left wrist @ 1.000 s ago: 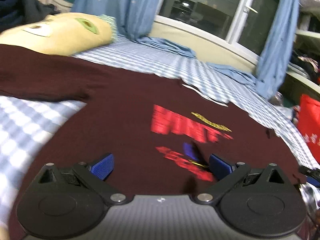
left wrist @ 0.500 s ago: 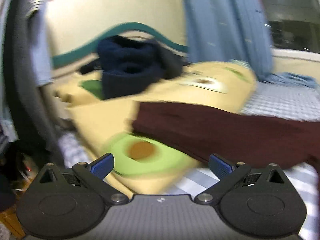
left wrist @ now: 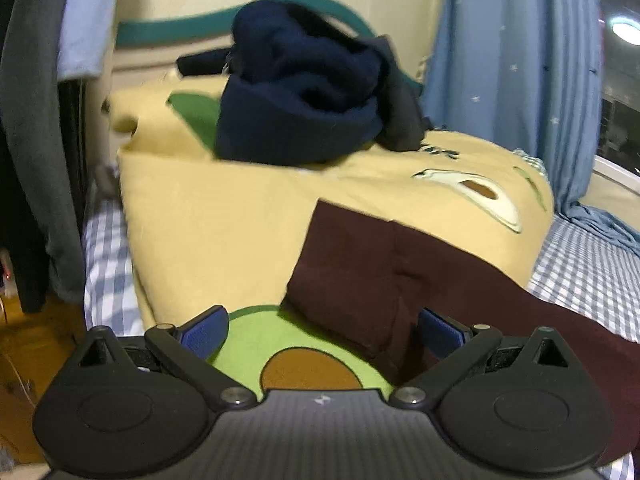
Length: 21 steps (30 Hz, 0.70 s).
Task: Fold small clothes
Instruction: 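Move the left gripper to the sleeve cuff near the avocado pillow and grasp it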
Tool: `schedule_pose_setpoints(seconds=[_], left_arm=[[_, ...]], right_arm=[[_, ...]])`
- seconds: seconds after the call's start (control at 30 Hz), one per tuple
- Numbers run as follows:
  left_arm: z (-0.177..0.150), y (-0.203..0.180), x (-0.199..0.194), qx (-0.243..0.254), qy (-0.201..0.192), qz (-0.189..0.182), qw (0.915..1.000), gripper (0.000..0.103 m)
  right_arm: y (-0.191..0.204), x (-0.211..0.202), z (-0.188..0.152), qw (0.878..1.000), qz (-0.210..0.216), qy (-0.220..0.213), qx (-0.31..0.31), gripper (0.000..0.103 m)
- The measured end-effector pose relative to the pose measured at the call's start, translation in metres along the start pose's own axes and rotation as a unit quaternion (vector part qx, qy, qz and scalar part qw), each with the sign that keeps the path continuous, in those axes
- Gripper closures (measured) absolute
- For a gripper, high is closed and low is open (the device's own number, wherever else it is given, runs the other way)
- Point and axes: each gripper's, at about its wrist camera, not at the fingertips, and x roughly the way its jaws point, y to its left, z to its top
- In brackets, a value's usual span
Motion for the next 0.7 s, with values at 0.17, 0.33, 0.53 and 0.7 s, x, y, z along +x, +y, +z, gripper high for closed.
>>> schedule_pose_setpoints(seconds=[0.17,0.33,0.53,0.7], left_arm=[[0.002,0.003,-0.006,-0.027,-0.038,0.009,0.9989,0.022],[0.007,-0.001,-0.004,-0.044,-0.027,0.012,0.9986,0.059],[0.014,-0.001,-0.014,-0.060,-0.051,0.018,0.9967,0.090],[0.023,-0.024,-0.044,-0.021,-0.098,-0.008,0.9949,0.093]], right_arm=[[0.013,-0.002,-0.005,1.000,0.004,0.002,-0.027,0.000],[0.012,0.002,-0.004,1.000,0.009,0.006,-0.023,0.000],[0.004,0.000,-0.006,1.000,0.007,0.007,-0.014,0.000],[0.002,-0.004,-0.007,1.000,0.008,-0.001,-0.006,0.000]])
